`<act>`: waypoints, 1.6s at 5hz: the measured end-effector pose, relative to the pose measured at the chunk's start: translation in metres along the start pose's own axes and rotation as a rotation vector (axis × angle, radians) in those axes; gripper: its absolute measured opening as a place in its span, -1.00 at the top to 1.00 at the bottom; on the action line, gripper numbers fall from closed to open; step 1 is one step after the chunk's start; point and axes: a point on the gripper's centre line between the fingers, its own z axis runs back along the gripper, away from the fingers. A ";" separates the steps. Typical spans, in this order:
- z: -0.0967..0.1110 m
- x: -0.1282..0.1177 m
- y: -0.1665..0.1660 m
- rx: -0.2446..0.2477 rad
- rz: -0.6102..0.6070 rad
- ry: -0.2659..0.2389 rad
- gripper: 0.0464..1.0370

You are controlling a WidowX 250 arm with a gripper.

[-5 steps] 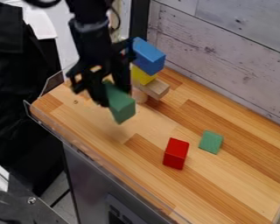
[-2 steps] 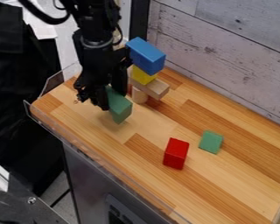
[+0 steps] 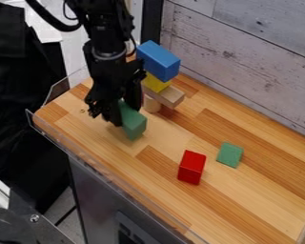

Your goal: Remove the green arch from the blue block

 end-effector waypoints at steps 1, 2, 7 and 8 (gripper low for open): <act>-0.005 0.000 0.010 0.020 0.023 0.005 -0.02; -0.007 -0.001 0.018 0.033 0.048 0.002 -0.02; 0.066 0.010 -0.026 -0.034 -0.021 -0.111 -0.92; 0.102 0.011 -0.036 -0.030 -0.084 -0.162 -0.92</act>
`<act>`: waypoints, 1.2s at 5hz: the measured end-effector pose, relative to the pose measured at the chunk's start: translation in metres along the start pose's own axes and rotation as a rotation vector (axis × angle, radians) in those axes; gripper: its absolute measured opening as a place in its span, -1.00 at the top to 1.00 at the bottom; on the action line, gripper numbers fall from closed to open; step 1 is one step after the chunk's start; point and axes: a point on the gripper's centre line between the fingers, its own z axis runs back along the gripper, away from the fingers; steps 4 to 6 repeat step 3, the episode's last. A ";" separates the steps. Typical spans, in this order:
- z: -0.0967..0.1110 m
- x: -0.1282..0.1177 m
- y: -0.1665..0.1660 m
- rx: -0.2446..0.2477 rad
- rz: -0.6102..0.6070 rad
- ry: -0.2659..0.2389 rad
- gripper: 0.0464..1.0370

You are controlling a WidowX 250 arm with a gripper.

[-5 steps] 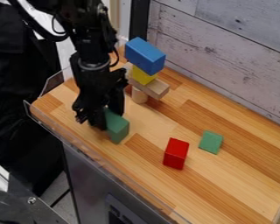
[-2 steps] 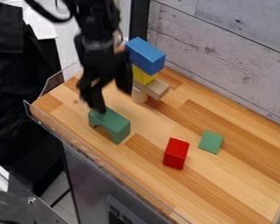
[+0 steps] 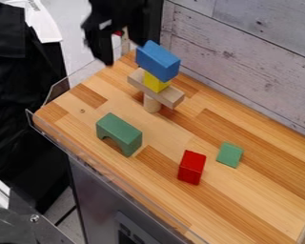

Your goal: Remove the green arch from the blue block

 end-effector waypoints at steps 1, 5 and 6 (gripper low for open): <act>0.015 0.001 -0.004 0.018 -0.044 0.002 -0.92; 0.018 -0.007 -0.011 -0.022 -0.045 0.078 -0.92; 0.018 -0.007 -0.011 -0.022 -0.045 0.078 -0.92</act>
